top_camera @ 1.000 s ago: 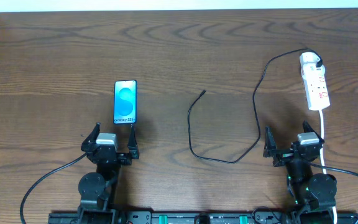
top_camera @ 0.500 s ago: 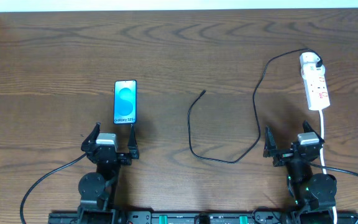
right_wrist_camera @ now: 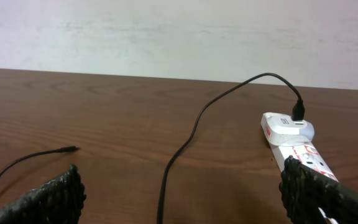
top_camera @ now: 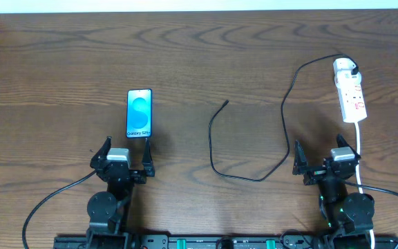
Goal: Plug charger to phone and switch on socket
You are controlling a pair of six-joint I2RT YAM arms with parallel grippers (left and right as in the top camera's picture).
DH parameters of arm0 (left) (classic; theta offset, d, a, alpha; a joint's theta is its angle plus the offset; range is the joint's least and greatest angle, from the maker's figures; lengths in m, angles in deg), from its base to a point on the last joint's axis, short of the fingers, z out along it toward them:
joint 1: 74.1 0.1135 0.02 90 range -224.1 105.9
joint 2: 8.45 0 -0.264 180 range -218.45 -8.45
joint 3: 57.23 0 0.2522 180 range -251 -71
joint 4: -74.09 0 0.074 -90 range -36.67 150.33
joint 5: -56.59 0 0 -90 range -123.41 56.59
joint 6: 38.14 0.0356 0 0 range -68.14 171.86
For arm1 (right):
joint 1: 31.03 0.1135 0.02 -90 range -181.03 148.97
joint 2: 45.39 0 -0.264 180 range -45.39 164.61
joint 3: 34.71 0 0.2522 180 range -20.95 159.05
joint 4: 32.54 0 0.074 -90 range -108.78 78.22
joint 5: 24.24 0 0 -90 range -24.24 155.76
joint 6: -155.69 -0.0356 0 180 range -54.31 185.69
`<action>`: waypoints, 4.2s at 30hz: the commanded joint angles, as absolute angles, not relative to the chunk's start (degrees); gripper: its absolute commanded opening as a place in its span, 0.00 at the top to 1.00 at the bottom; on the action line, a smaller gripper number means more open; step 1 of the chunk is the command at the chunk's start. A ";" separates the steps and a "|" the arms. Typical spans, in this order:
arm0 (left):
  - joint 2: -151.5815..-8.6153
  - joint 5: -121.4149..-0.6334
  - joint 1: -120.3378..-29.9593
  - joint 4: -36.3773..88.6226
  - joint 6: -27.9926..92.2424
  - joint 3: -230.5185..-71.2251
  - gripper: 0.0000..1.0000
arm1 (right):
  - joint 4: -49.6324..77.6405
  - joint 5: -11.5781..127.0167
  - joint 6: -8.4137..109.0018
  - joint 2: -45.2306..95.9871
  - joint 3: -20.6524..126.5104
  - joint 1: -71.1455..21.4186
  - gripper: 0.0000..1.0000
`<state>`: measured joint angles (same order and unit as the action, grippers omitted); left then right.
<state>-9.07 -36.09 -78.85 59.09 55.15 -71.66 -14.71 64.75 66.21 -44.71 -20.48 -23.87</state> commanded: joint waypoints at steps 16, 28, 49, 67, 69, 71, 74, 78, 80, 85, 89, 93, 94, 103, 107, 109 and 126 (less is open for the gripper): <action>-8.68 -35.30 -78.50 56.30 56.13 -71.23 0.05 | -14.49 65.23 66.62 -45.06 -20.65 -23.48 0.01; -8.68 -35.30 -78.50 56.30 56.13 -71.23 0.05 | -14.49 65.21 66.62 -45.08 -20.65 -23.48 0.01; -8.68 -35.30 -78.50 56.30 56.13 -71.23 0.05 | -14.49 65.23 66.62 -45.06 -20.65 -23.48 0.01; -8.68 -35.30 -78.50 56.30 56.13 -71.23 0.05 | -14.49 65.23 66.62 -45.06 -20.63 -23.48 0.01; -8.68 -35.30 -78.50 56.30 56.13 -71.23 0.05 | -14.49 65.23 66.62 -45.08 -20.63 -23.48 0.01; -8.68 -35.30 -78.50 56.30 56.13 -71.23 0.05 | -14.49 65.23 66.62 -45.06 -20.65 -23.48 0.01; -8.68 -35.30 -78.50 56.30 56.13 -71.23 0.05 | -14.49 65.23 66.62 -45.06 -20.65 -23.48 0.01; -8.68 -35.30 -78.50 56.30 56.11 -71.23 0.05 | -14.49 65.23 66.62 -45.06 -20.65 -23.48 0.01; -8.68 -35.30 -78.50 56.30 56.13 -71.23 0.05 | -14.49 65.23 66.62 -45.06 -20.65 -23.48 0.01; -8.68 -35.30 -78.50 56.30 56.13 -71.23 0.05 | -14.49 65.21 66.62 -45.06 -20.63 -23.48 0.01; -8.68 -35.30 -78.50 56.30 56.13 -71.23 0.05 | -14.49 65.21 66.62 -45.06 -20.65 -23.48 0.01; -8.68 -35.30 -78.50 56.30 56.13 -71.23 0.05 | -14.49 65.23 66.62 -45.08 -20.65 -23.48 0.01; -8.68 -35.30 -78.50 56.30 56.13 -71.23 0.05 | -14.49 65.23 66.62 -45.08 -20.65 -23.48 0.01; -8.68 -36.17 -78.50 57.37 56.11 -71.23 0.05 | -14.49 65.23 66.62 -45.06 -20.63 -23.48 0.01; -9.66 -36.39 -78.50 57.37 56.13 -73.00 0.05 | -14.49 65.23 66.62 -45.06 -20.63 -23.48 0.01; -11.35 -36.39 -78.50 57.37 56.13 -74.42 0.05 | -14.49 65.23 66.62 -45.06 -20.65 -23.48 0.01; -58.82 -41.79 -78.50 43.38 56.20 -109.58 0.05 | -14.49 65.23 66.62 -45.06 -20.65 -23.48 0.01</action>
<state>-52.29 -40.43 -78.70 47.03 55.30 -101.61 -14.73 64.75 66.18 -44.71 -20.50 -23.83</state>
